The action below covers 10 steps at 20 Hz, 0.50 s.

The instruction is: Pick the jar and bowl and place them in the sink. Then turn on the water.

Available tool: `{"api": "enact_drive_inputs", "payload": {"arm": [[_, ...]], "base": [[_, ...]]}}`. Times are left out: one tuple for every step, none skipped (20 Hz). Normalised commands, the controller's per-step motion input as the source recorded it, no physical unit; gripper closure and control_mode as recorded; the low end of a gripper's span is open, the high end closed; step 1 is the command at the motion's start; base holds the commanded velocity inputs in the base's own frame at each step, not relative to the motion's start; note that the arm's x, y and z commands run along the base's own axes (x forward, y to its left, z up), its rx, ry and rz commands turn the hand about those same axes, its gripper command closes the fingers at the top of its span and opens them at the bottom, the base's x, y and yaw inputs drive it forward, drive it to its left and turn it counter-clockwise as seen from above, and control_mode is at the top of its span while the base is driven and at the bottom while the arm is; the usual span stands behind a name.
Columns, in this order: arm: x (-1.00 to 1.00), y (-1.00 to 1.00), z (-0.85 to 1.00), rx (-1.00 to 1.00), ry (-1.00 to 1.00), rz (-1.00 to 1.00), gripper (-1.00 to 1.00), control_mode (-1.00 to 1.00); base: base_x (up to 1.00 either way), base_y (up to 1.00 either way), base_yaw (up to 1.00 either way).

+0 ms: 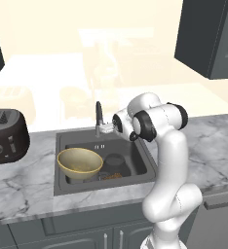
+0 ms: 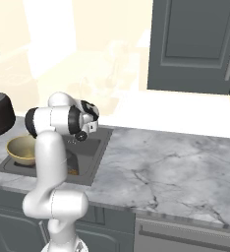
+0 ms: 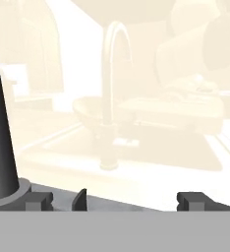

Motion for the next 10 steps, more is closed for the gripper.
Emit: {"api": "enact_drive_inputs", "payload": {"arm": [[0.02,0.00,0.00,0.00,0.00,-0.02,-1.00,-1.00],[0.00,-0.01,0.00,0.00,0.00,-0.01,-1.00,-1.00],[0.00,-0.07,0.00,0.00,0.00,0.00,-1.00,-1.00],[0.00,-0.14,0.00,0.00,0.00,0.00,-1.00,-1.00],[0.00,-0.07,0.00,0.00,0.00,0.00,-1.00,-1.00],[0.00,-0.08,0.00,0.00,0.00,0.00,-1.00,-1.00],[0.00,-0.09,0.00,0.00,0.00,0.00,-1.00,-1.00],[0.00,-0.08,0.00,0.00,0.00,0.00,-1.00,-1.00],[0.00,-0.10,0.00,0.00,0.00,0.00,-1.00,-1.00],[0.00,-0.11,0.00,0.00,0.00,0.00,-1.00,-1.00]], "base": [[0.00,0.00,0.00],[0.00,0.00,0.00],[0.00,0.00,0.00],[0.00,0.00,0.00],[0.00,0.00,0.00],[0.00,0.00,0.00],[0.00,0.00,0.00],[0.00,0.00,0.00],[0.00,0.00,0.00],[0.00,0.00,0.00]]}}
